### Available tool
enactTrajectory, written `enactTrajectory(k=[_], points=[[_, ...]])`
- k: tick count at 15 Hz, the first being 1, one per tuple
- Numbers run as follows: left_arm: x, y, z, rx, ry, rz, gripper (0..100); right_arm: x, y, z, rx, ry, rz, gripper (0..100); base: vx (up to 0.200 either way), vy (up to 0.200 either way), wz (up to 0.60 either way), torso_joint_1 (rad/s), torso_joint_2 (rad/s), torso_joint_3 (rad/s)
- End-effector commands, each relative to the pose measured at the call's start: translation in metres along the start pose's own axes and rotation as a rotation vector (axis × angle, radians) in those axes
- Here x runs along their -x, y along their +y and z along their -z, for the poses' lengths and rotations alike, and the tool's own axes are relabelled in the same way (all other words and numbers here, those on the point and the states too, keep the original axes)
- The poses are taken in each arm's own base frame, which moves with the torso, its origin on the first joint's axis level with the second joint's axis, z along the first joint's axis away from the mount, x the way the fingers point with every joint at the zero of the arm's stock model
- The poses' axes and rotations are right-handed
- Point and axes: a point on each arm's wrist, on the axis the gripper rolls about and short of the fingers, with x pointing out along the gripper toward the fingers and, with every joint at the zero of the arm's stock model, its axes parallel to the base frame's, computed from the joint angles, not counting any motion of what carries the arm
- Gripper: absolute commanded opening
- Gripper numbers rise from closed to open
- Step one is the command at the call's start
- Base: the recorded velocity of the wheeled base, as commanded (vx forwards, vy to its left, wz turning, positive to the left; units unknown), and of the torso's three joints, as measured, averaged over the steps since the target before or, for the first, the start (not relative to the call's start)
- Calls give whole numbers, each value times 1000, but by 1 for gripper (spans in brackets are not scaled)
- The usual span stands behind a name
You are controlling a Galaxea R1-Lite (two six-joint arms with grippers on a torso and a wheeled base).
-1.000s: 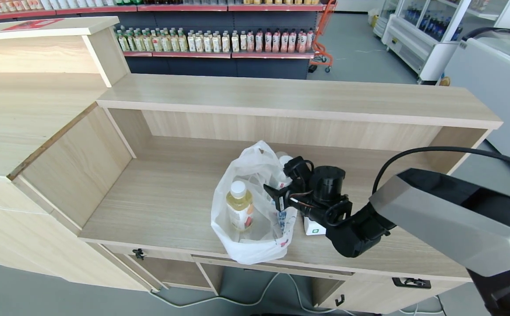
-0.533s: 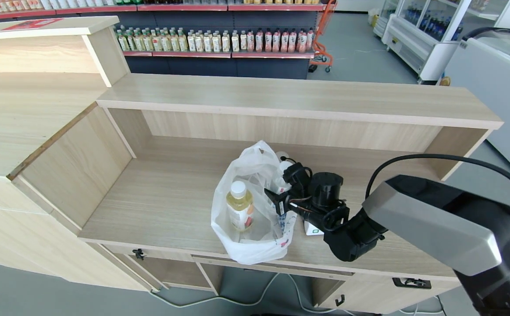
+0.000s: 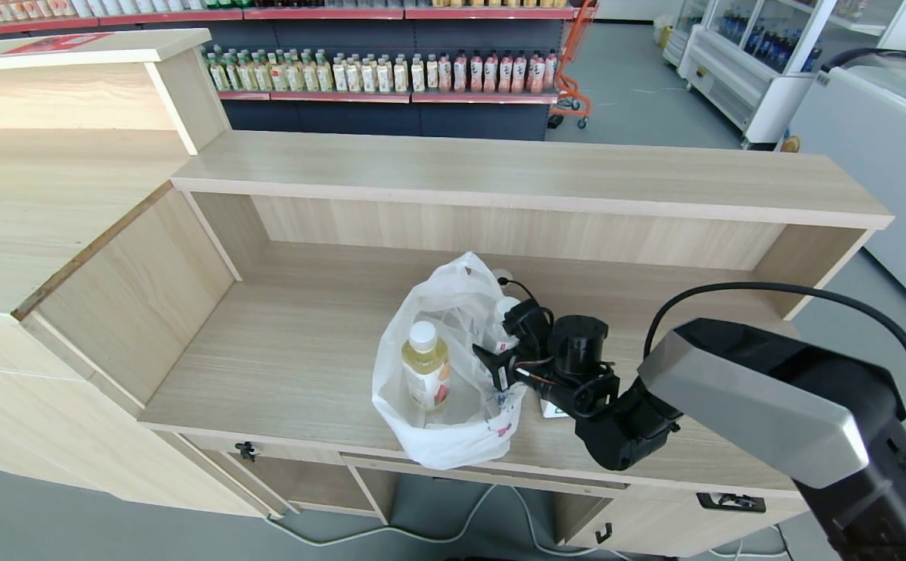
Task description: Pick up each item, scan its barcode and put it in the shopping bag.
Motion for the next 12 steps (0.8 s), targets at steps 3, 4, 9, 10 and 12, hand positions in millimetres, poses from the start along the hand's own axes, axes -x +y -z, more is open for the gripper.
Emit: enactTrajectory(k=[3, 4, 9, 10, 12], points=[[0, 0, 0, 0, 0, 2, 100, -1, 1, 6, 2, 2, -3, 100, 0, 0, 0, 0, 0, 0], [0, 0, 0, 0, 0, 0, 100, -1, 1, 3, 1, -8, -1, 100, 0, 0, 0, 0, 0, 0], [0, 0, 0, -2, -2, 0, 100, 13, -17, -65, 0, -168, -21, 100, 0, 0, 0, 0, 0, 0], [0, 0, 0, -2, -2, 0, 100, 19, -20, -81, -3, -193, -16, 100, 0, 0, 0, 0, 0, 0], [0, 0, 0, 0, -2, 0, 100, 30, -32, -101, -44, -208, 6, 100, 0, 0, 0, 0, 0, 0]])
